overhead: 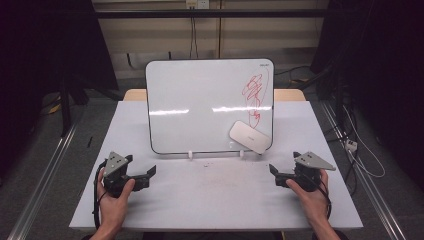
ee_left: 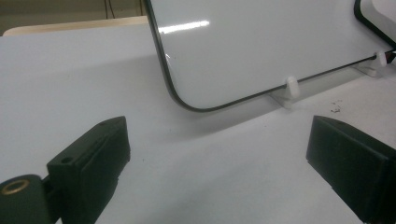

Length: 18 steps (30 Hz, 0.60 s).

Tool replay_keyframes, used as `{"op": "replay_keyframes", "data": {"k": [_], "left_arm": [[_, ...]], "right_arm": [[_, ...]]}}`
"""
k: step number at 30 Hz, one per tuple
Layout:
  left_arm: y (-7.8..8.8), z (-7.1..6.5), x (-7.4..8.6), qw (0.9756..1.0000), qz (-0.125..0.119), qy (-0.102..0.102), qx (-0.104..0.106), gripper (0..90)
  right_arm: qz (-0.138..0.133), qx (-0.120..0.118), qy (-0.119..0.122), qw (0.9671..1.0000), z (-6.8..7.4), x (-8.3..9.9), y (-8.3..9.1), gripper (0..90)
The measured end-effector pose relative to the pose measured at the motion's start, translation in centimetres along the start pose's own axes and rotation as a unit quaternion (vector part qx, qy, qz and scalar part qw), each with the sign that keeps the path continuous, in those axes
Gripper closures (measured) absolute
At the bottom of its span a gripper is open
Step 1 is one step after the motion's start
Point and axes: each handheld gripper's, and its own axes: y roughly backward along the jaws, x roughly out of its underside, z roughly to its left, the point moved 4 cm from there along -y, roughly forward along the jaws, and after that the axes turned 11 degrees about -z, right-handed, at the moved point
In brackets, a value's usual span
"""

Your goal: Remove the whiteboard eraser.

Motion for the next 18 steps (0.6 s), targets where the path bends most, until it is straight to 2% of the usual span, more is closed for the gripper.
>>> {"op": "replay_keyframes", "data": {"k": [6, 9, 13, 18], "left_arm": [[0.1, -0.2, 0.1, 1.0000, 0.001, -0.002, 0.005, 6.1], [0.2, -0.2, 0.2, 1.0000, 0.005, -0.002, 0.005, 6.1], [0.3, 0.0, 0.2, 1.0000, 0.006, 0.002, 0.003, 6.1], [0.2, 0.0, 0.2, 1.0000, 0.007, 0.002, 0.006, 6.1]], "right_arm": [[0.011, -0.010, -0.006, 0.9999, 0.1, -0.1, -0.5, 5.0], [0.015, -0.003, 0.002, 0.9999, 0.3, -0.1, -0.7, 5.3], [0.015, -0.015, 0.000, 0.9998, 0.7, -0.1, -0.8, 5.5], [0.020, -0.025, 0.011, 0.9994, 1.2, -0.2, -1.1, 5.2]]}}
